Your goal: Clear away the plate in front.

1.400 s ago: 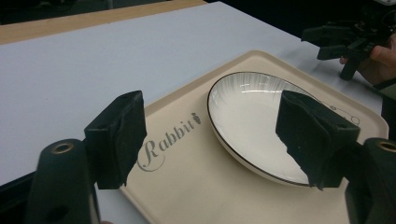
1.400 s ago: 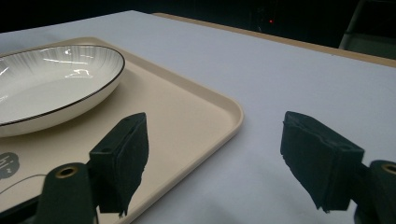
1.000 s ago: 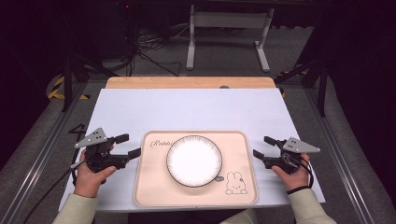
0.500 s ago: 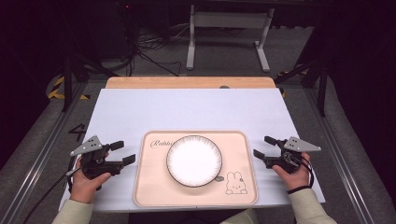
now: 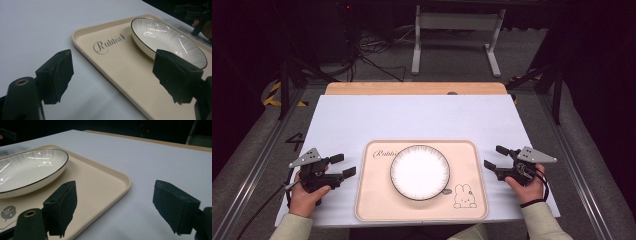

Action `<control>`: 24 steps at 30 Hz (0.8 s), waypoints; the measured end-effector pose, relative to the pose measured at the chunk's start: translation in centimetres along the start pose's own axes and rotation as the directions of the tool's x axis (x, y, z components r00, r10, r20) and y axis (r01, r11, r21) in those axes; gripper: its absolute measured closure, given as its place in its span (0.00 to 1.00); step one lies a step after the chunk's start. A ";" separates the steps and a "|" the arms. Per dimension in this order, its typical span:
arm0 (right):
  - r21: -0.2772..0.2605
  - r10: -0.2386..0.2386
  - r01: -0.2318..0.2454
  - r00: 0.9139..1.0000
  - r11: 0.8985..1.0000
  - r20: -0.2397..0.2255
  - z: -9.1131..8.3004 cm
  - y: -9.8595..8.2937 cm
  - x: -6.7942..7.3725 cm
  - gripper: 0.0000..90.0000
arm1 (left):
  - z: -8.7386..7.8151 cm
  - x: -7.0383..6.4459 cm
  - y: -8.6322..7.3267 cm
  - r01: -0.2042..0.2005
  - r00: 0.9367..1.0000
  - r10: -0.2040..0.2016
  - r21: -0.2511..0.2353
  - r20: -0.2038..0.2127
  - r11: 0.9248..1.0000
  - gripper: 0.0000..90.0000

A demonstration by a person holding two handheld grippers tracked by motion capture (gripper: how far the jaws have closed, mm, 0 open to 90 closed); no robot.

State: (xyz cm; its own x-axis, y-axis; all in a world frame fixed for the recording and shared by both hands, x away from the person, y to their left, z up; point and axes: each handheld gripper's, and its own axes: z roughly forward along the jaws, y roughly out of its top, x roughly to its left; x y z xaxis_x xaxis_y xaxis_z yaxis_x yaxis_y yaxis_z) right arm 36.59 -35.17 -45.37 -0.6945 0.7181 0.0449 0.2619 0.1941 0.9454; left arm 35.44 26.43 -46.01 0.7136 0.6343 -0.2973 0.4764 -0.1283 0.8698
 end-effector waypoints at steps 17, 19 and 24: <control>0.003 0.004 -0.004 1.000 1.000 -0.009 0.0 0.0 -0.1 0.22 | 1.0 -0.5 -0.7 -0.044 0.998 0.046 0.063 -0.035 0.997 0.17; 0.003 0.004 -0.004 1.000 1.000 -0.009 0.0 0.0 -0.1 0.21 | 1.0 -0.5 -0.7 -0.041 0.998 0.043 0.057 -0.040 0.998 0.17; 0.004 0.007 -0.007 1.000 1.000 -0.011 0.0 0.0 -0.1 0.21 | 0.8 -0.3 -0.8 -0.025 0.999 0.026 0.039 -0.041 0.999 0.16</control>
State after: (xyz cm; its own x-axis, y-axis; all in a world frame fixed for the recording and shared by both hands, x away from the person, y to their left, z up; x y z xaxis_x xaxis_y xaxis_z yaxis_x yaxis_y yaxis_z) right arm 36.71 -35.23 -45.38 -0.6995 0.7125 0.0553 0.2695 0.1914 0.9438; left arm 35.28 25.71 -46.95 0.7042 0.6617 -0.2576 0.4779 -0.1733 0.8612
